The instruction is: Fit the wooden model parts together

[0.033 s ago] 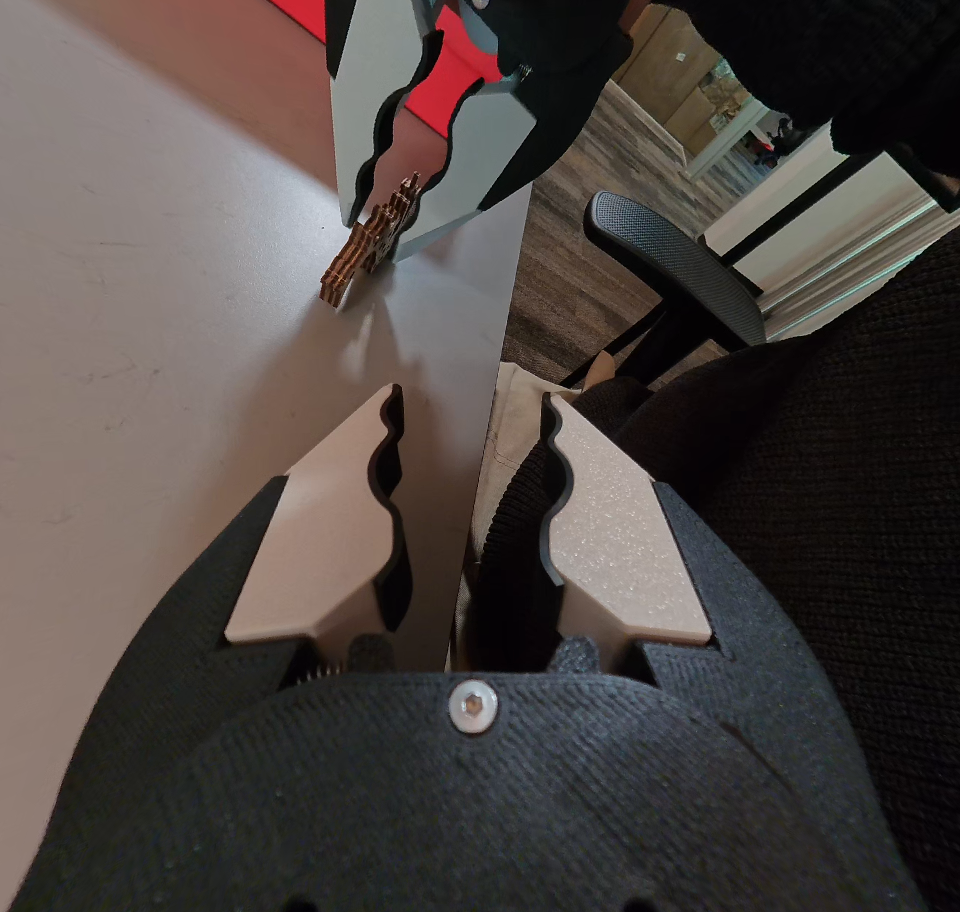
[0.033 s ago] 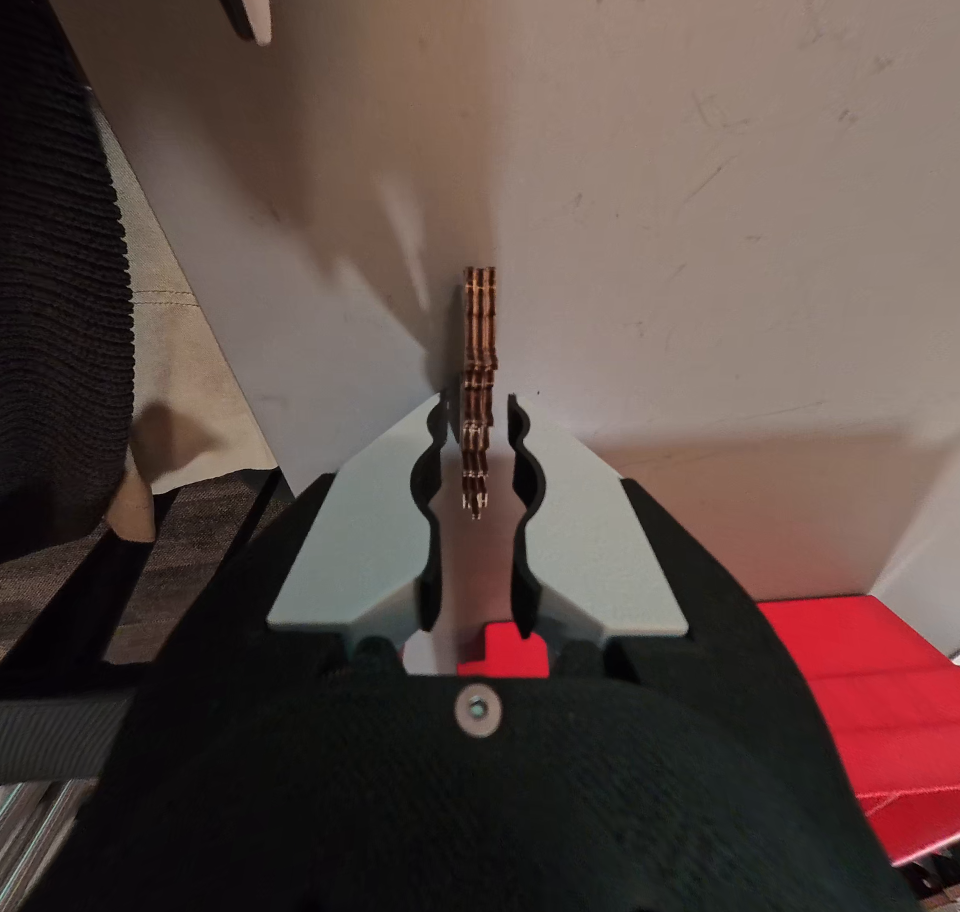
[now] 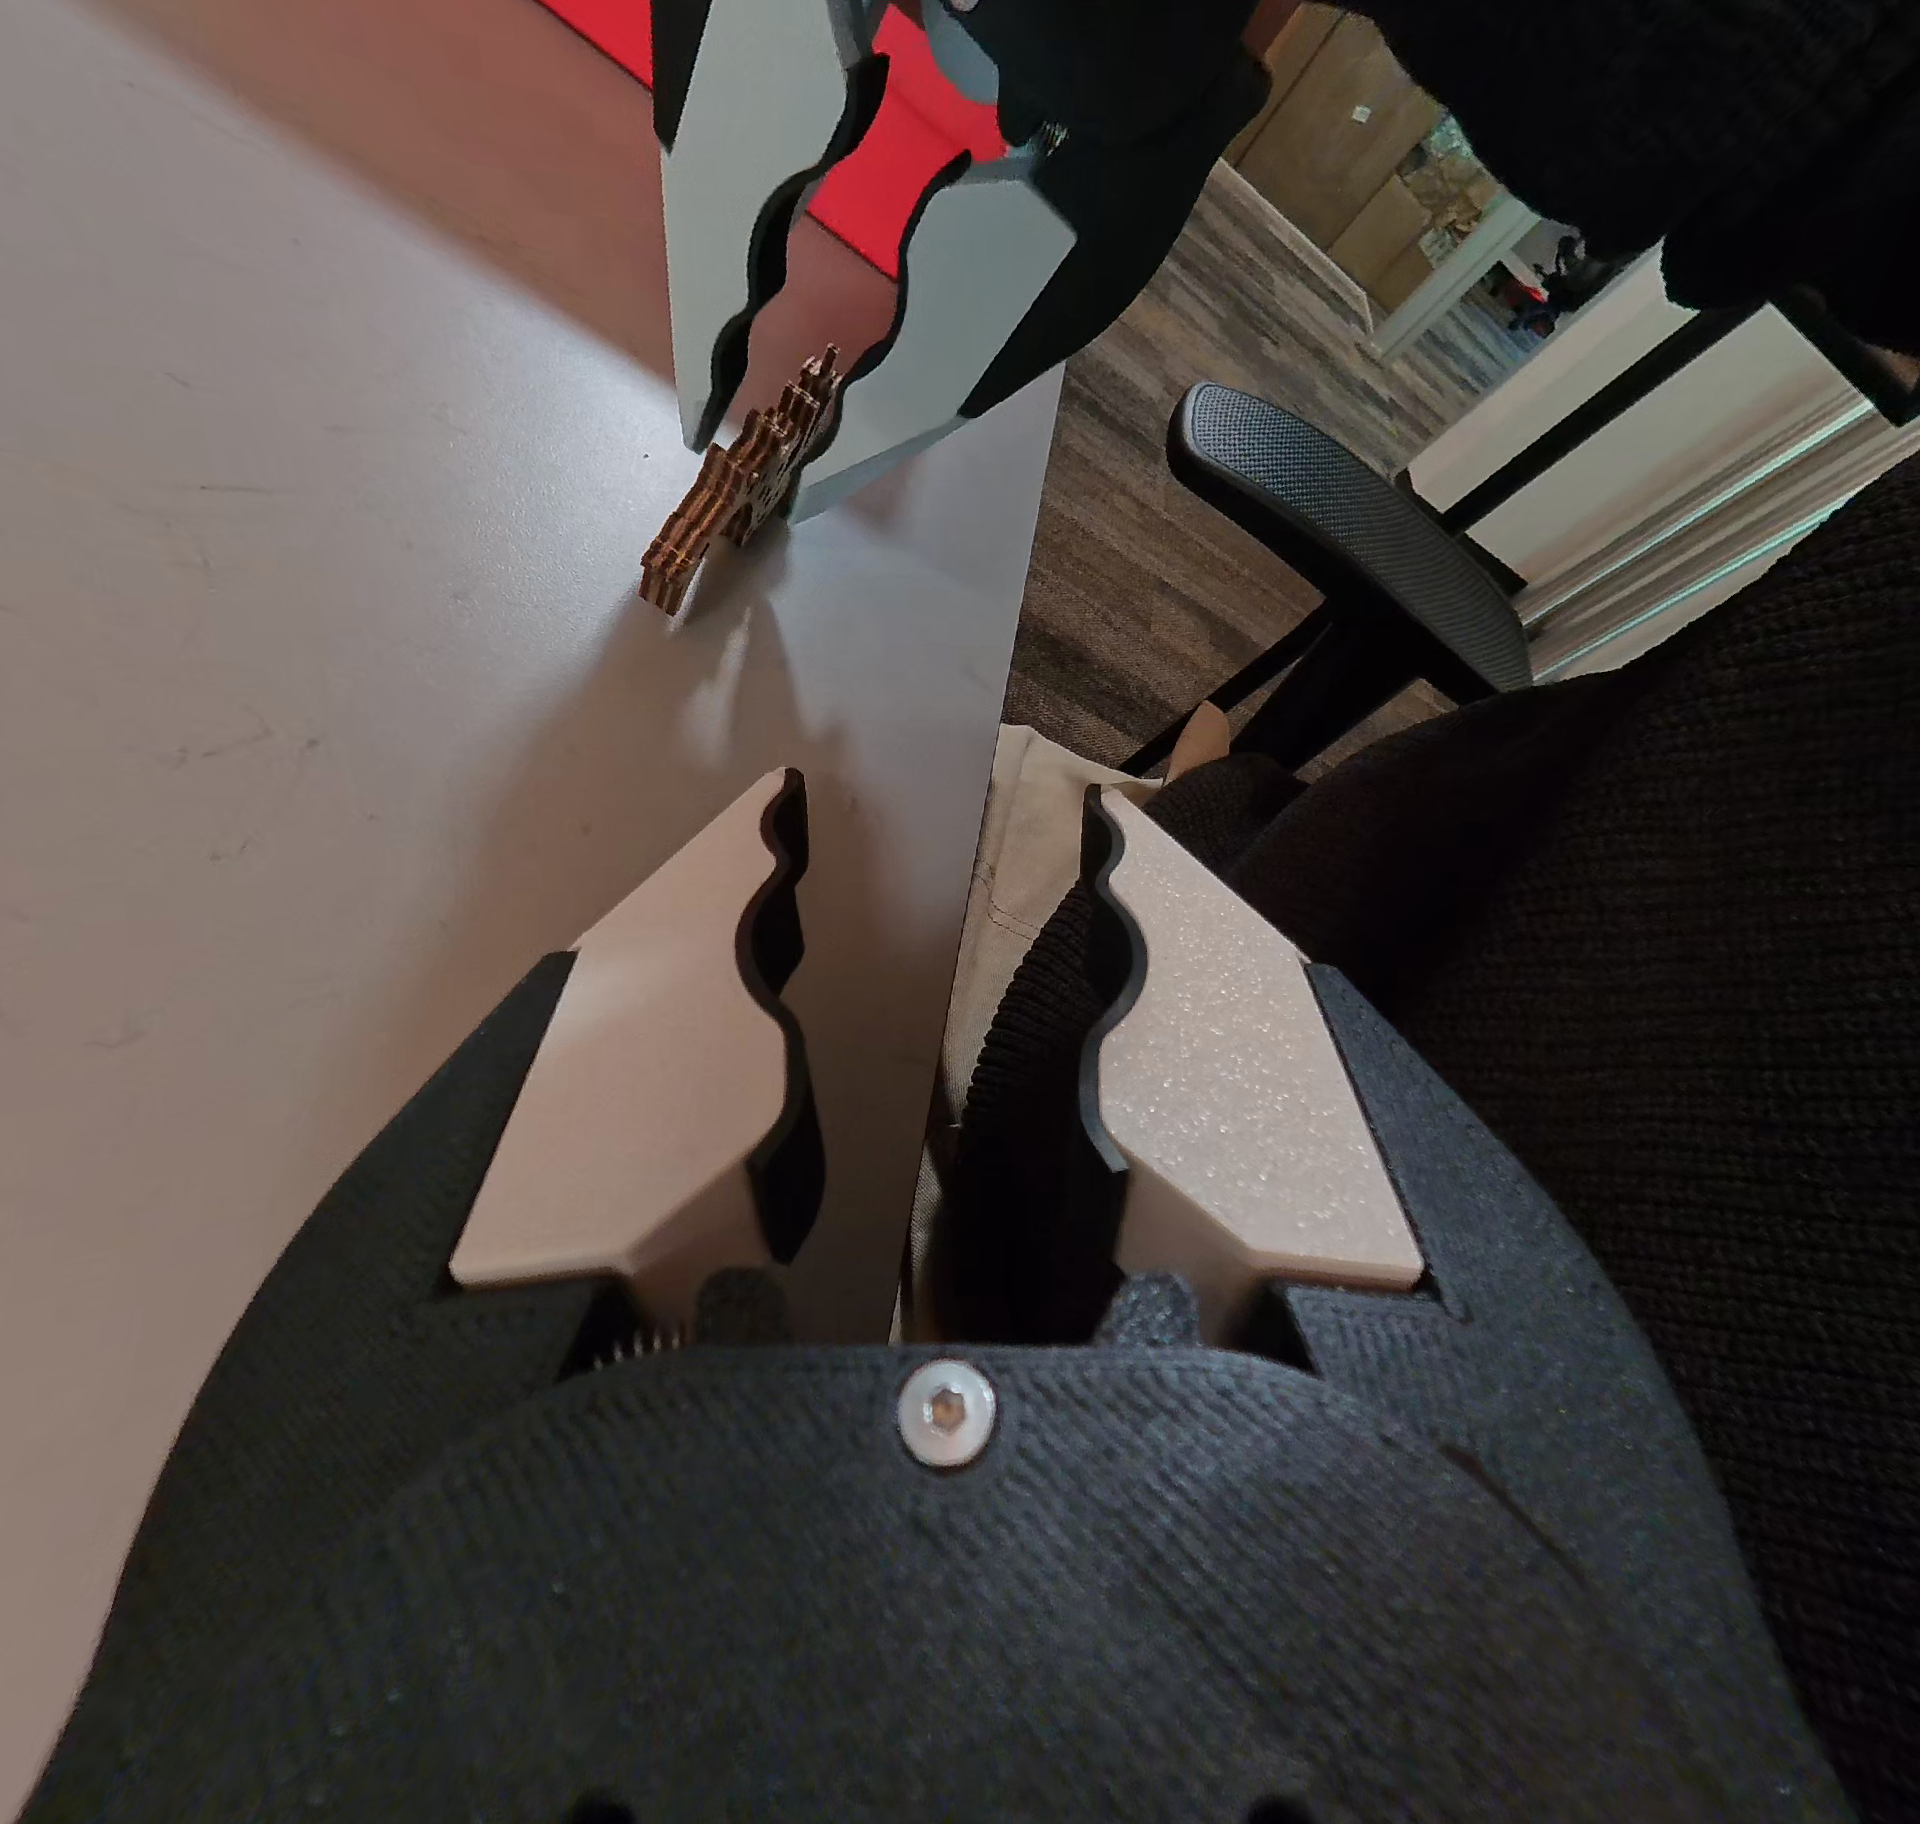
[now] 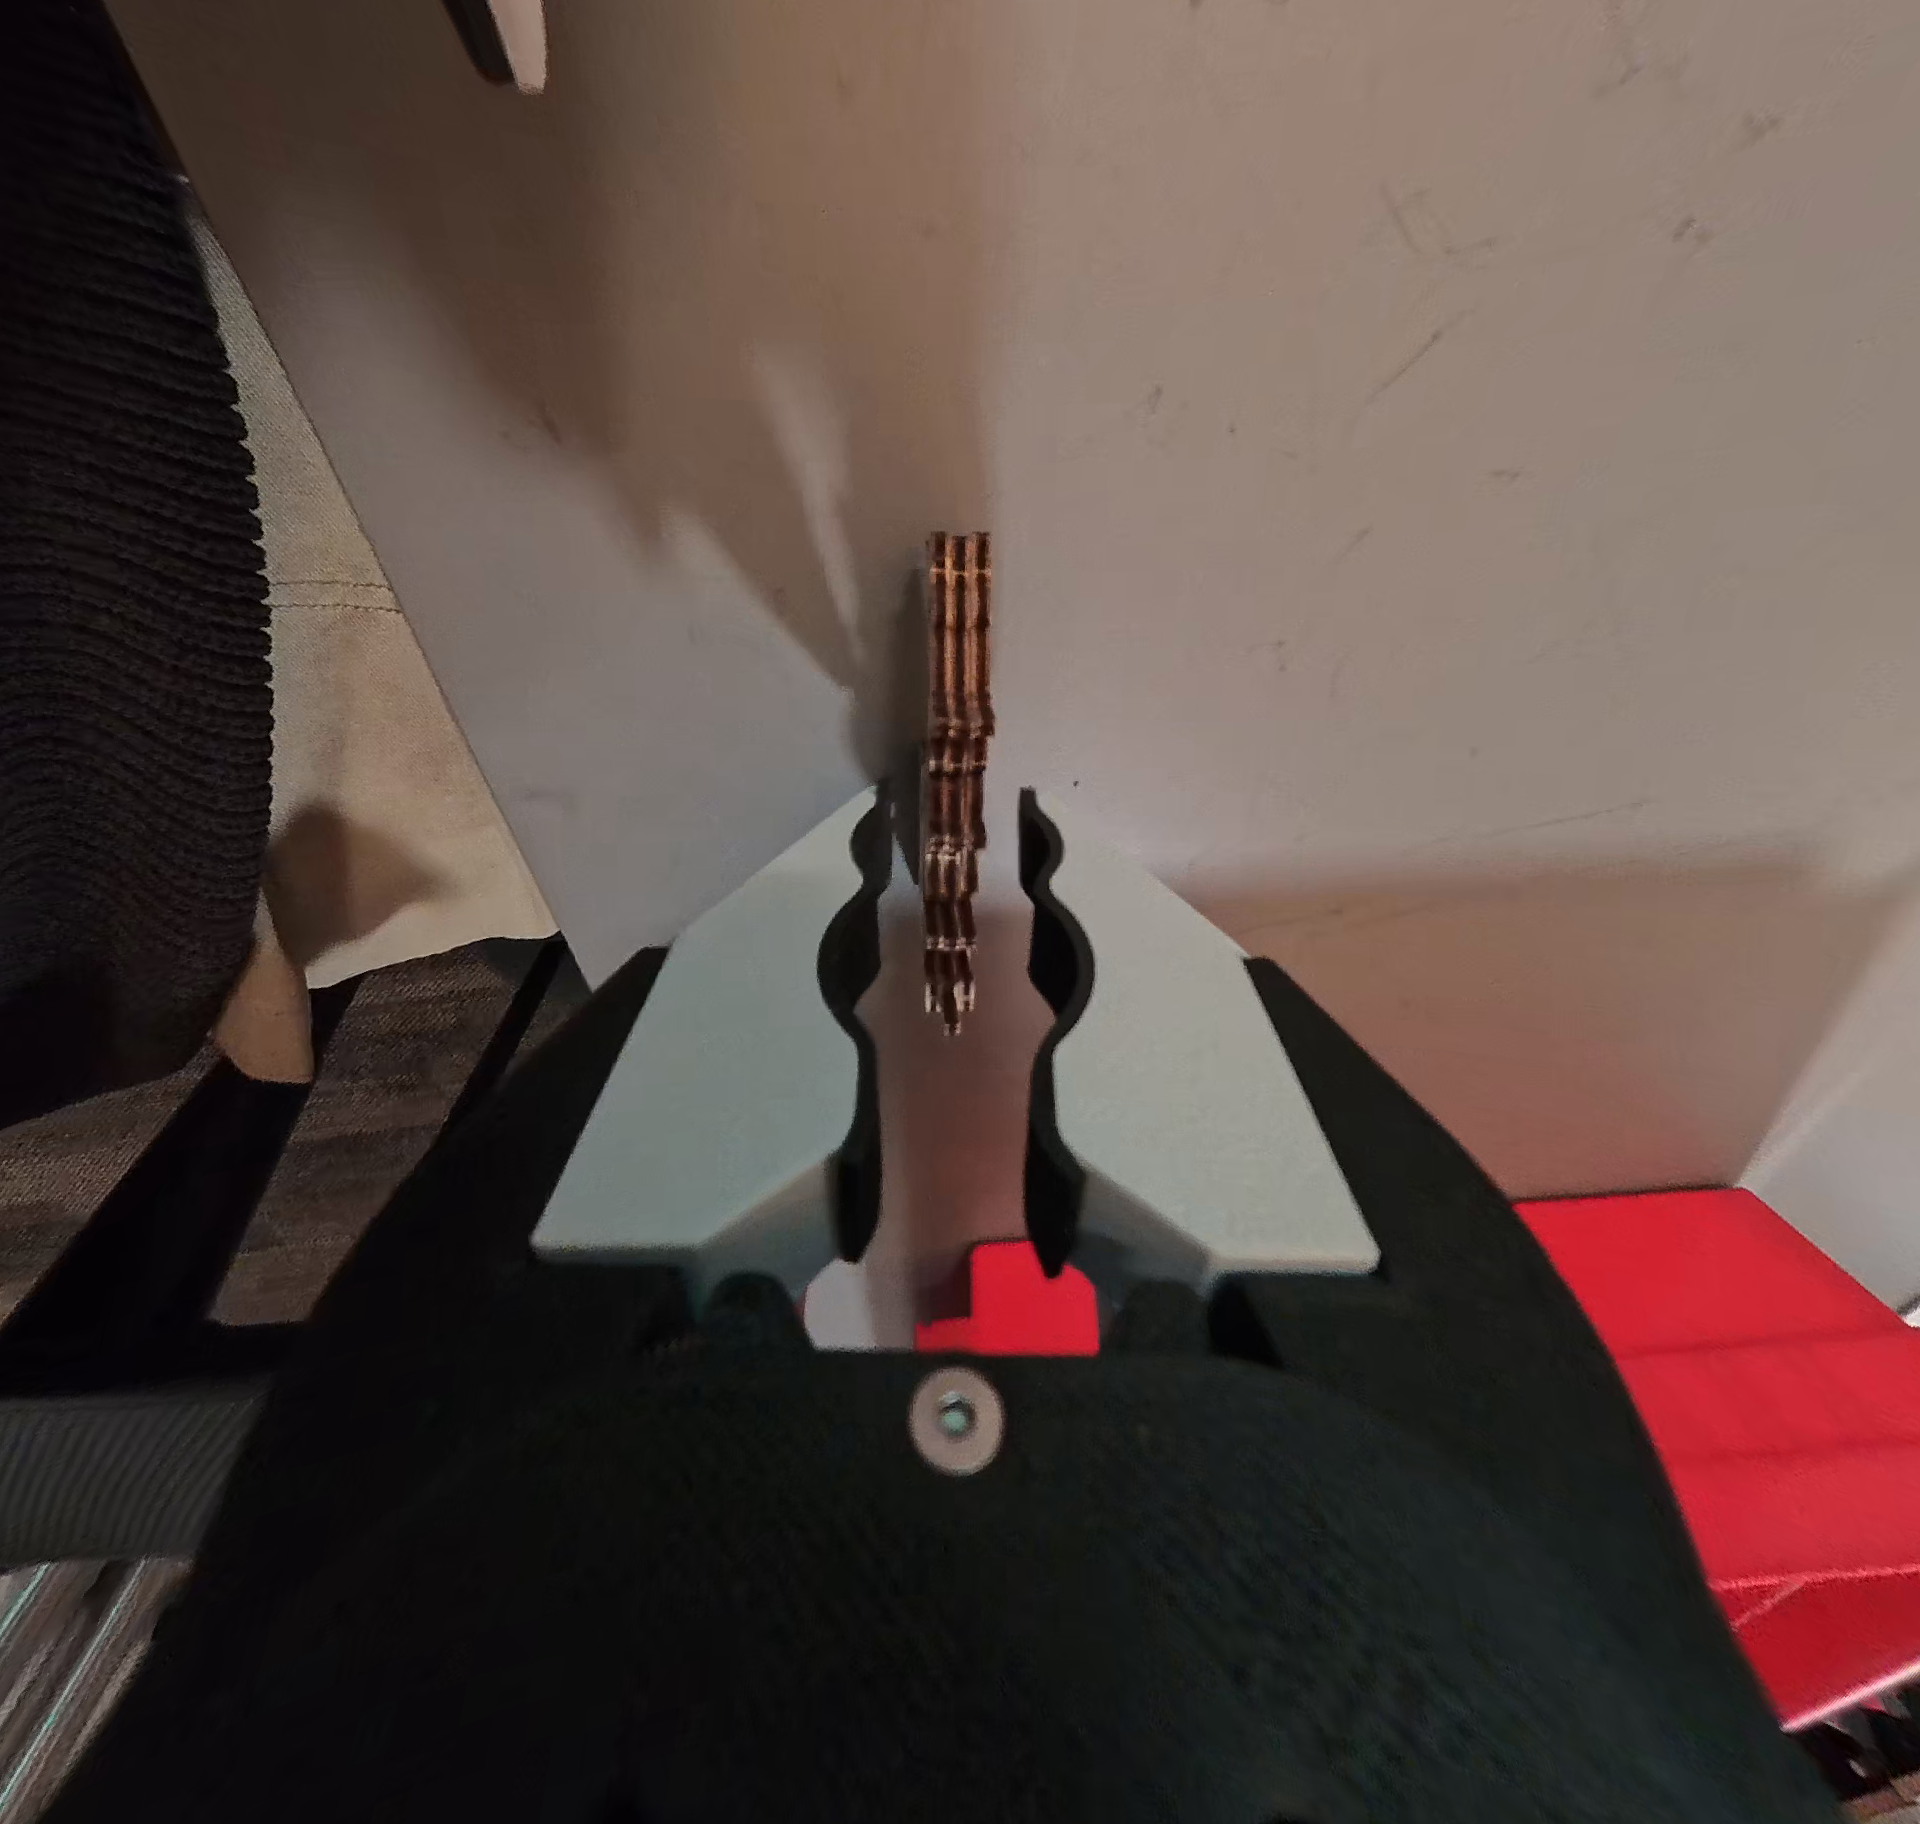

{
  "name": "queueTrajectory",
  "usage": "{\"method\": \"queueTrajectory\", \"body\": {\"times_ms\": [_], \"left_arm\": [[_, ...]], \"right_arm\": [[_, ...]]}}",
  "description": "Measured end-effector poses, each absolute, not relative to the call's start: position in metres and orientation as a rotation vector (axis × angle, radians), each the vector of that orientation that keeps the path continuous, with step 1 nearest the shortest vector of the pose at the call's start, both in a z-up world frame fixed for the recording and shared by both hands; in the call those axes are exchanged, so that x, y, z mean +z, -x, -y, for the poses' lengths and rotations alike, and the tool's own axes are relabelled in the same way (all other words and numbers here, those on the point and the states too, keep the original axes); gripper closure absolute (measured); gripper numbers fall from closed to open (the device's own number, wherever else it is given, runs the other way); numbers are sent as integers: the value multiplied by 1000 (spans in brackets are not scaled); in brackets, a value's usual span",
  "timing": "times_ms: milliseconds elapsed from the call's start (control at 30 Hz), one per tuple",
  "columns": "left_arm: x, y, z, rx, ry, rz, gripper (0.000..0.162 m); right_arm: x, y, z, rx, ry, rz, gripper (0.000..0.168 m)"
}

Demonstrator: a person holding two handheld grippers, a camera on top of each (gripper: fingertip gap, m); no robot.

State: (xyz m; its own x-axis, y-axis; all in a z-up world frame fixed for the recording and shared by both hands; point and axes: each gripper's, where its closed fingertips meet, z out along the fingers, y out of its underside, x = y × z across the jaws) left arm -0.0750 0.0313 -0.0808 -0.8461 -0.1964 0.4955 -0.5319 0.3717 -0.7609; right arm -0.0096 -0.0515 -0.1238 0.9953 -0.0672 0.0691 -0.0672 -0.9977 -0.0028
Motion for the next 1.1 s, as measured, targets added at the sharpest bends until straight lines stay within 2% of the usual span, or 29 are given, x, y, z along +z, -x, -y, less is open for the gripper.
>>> {"method": "queueTrajectory", "body": {"times_ms": [133,267,467,567,667,800,967,1100], "left_arm": [[-80,75,-32,1468,-642,2314,110],[-81,74,-32,1468,-647,2311,110],[-80,71,-32,1487,-659,2311,110],[-78,69,-31,1516,-671,2299,111],[-75,66,-31,1546,-690,2294,111],[-67,54,-34,1622,-745,2313,111],[-74,39,-38,1662,-859,2393,111],[-84,40,-35,1662,-966,2361,111]], "right_arm": [[-109,10,49,-107,3102,-135,135],[-70,4,38,-161,2987,-189,128],[10,-6,16,-364,2610,-305,127],[29,-1,10,-461,2391,-366,132],[20,16,7,-497,2238,-386,140],[-26,54,-7,-450,2151,-355,148],[-60,65,-13,-461,2027,-414,148],[-65,74,-7,-423,1965,-417,150]]}}
